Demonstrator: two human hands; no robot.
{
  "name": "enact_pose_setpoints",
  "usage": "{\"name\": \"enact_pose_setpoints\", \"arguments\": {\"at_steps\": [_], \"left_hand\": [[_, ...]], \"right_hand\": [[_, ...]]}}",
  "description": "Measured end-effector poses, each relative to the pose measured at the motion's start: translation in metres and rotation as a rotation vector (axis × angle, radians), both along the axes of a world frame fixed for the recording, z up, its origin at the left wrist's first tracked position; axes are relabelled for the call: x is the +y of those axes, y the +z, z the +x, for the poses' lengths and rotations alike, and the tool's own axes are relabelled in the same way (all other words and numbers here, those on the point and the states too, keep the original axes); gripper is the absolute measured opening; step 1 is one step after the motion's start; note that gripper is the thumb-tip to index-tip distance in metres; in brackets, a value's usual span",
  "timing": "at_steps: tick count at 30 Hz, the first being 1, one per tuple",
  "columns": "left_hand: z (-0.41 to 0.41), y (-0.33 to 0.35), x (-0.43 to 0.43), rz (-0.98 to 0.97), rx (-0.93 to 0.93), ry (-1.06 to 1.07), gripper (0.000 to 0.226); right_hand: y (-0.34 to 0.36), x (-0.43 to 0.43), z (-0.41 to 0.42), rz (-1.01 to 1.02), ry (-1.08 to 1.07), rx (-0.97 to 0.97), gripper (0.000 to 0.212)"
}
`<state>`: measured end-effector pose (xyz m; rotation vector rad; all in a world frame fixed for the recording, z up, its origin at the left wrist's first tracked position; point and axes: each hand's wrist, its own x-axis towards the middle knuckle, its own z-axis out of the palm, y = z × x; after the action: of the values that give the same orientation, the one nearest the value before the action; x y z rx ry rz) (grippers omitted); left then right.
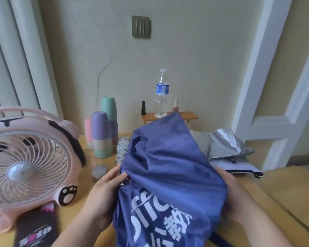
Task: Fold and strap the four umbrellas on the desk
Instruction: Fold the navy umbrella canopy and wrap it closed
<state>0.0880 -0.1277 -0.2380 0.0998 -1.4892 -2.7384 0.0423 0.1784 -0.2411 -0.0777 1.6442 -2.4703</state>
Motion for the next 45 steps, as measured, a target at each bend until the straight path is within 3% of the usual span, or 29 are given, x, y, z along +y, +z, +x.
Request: {"name": "enact_pose_setpoints", "arguments": {"at_steps": [2,5,7,9,10,14,15,19,20,22,26,29,30,31,32,33,34,37,40,43,45], "left_hand": [[0.0,0.002,-0.001,-0.062,0.031,0.038,0.036],[-0.007,0.003,-0.001,-0.21,0.04,0.085,0.024],[-0.008,0.007,-0.007,-0.277,-0.009,0.072,0.041],[-0.01,0.008,-0.02,-0.252,-0.051,-0.033,0.041],[-0.009,0.01,-0.027,-0.237,-0.079,-0.095,0.052],[-0.009,0.019,-0.042,-0.285,-0.097,-0.18,0.059],[-0.009,0.022,-0.042,-0.328,-0.074,-0.187,0.06],[0.0,0.035,-0.031,-0.421,0.054,-0.203,0.061],[0.002,0.037,-0.028,-0.428,0.083,-0.209,0.057],[0.005,0.039,-0.022,-0.39,0.108,-0.201,0.05],[0.014,0.052,-0.01,-0.149,0.173,-0.238,0.053],[0.028,0.065,-0.007,-0.016,0.206,-0.332,0.065],[0.032,0.075,-0.004,-0.06,0.236,-0.287,0.071],[0.037,0.077,-0.006,0.015,0.249,-0.238,0.073],[0.04,0.079,-0.005,0.016,0.266,-0.127,0.069],[0.036,0.072,-0.008,-0.133,0.318,0.088,0.062],[0.027,0.066,-0.009,-0.245,0.328,0.036,0.052],[0.024,0.061,-0.005,-0.23,0.221,0.108,0.015],[0.019,0.055,0.003,-0.282,0.158,-0.006,0.046],[0.012,0.043,-0.001,-0.287,0.1,0.047,0.009],[0.008,0.04,-0.004,-0.26,0.031,0.049,0.021]], "right_hand": [[-0.001,-0.001,0.005,0.029,0.034,0.02,0.07],[0.011,0.002,0.014,0.375,0.059,0.146,0.059],[0.019,0.001,0.018,0.501,0.046,0.182,0.038],[0.021,0.001,0.018,0.534,-0.012,0.191,0.02],[0.02,0.001,0.018,0.535,-0.046,0.192,0.015],[0.014,-0.002,0.014,0.459,-0.187,0.246,0.003],[0.015,-0.003,0.014,0.428,-0.21,0.264,0.008],[0.017,-0.001,0.014,0.332,-0.254,0.332,0.07],[0.016,-0.001,0.014,0.31,-0.266,0.335,0.07],[0.017,-0.003,0.018,0.272,-0.284,0.347,0.049],[0.027,-0.005,0.035,0.344,-0.33,0.468,0.014],[0.041,-0.004,0.045,0.495,-0.389,0.755,0.028],[0.044,-0.003,0.048,0.591,-0.403,0.887,0.032],[0.043,-0.001,0.049,0.665,-0.397,0.983,0.034],[0.043,0.001,0.049,0.719,-0.342,0.999,0.034],[0.044,0.002,0.047,0.735,-0.256,0.943,0.031],[0.044,0.002,0.045,0.769,-0.18,0.86,0.03],[0.027,0.001,0.031,0.934,-0.124,0.858,0.029],[0.021,-0.002,0.025,0.96,-0.115,0.886,0.03],[0.017,0.003,0.021,0.985,-0.163,0.806,0.028],[0.014,0.007,0.02,1.106,-0.165,0.731,0.03]]}}
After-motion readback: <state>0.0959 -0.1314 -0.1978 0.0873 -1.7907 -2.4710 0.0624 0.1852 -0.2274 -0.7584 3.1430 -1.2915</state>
